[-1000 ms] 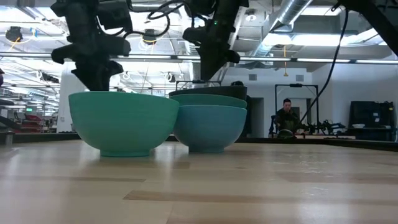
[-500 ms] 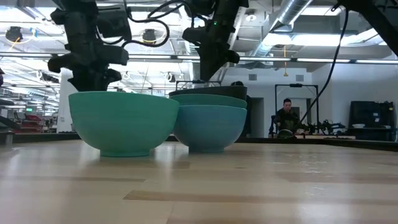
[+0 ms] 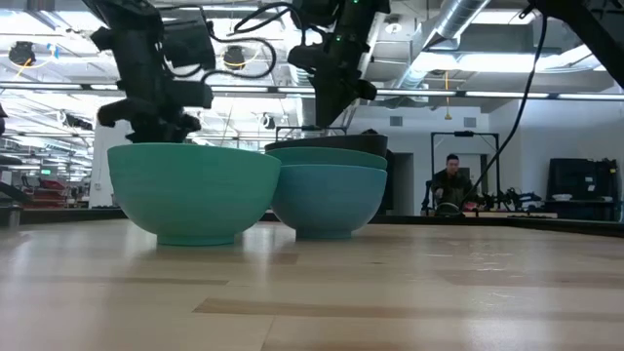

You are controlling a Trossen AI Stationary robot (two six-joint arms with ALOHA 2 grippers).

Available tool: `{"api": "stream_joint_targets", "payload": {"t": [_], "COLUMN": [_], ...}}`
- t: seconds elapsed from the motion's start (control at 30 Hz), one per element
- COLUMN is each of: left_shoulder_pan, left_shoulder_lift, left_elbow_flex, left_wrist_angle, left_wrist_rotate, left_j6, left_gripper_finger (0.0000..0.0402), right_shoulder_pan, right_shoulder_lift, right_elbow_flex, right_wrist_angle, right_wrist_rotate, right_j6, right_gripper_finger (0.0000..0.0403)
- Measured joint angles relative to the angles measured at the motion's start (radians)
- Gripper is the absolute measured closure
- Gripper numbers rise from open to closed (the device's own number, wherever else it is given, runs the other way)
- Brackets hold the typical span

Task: Nest bowls inside each other
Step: Stack the black bowl on top of the right black bowl

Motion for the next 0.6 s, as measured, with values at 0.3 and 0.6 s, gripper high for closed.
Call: {"api": "stream_joint_targets", "payload": {"t": [0.3, 0.6], "left_shoulder_pan": [-0.023, -0.023], "left_shoulder_lift": [0.066, 0.065], "left_elbow_flex": [-0.001, -0.001], "left_wrist_angle": [0.035, 0.065], "left_wrist_rotate": [0.015, 0.015], "left_j6": [-0.005, -0.013], "left_gripper_finger": [0.0316, 0.0349], "right_shoulder_pan": [0.000, 0.000], "right_shoulder_lift": [0.000, 0.000], "right_elbow_flex": [0.000, 0.000], "right_wrist_angle": [-0.007, -0.010], "right_wrist_rotate": [0.000, 0.000], "right_j6": [-0.001, -0.021], "right_gripper_finger": [0.0315, 0.0315]}}
